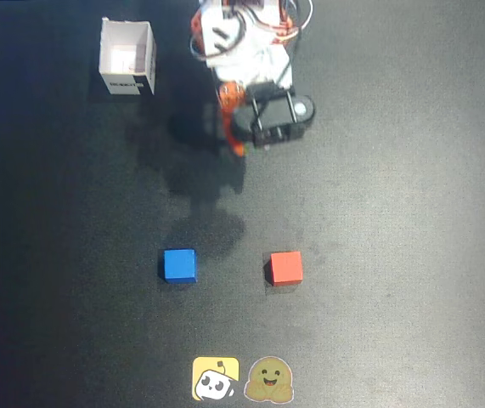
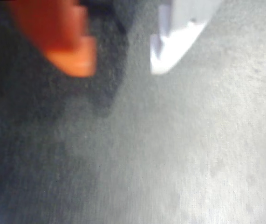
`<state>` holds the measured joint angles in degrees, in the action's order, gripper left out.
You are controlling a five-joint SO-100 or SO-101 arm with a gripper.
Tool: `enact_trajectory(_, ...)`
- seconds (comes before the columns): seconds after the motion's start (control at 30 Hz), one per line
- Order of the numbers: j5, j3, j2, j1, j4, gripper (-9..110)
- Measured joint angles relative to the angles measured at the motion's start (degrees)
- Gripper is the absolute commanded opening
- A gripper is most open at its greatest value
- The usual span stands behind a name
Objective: Put the red cube on top of the blue cube.
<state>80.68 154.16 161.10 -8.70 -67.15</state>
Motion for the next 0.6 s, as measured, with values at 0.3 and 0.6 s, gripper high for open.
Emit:
enact_trajectory(0.3,1.1,-19.1,-32.7,-1.9,9.1,18)
enact_trajectory(0.6,5.4,-34.9,-59.3,-4.7,15.1,18)
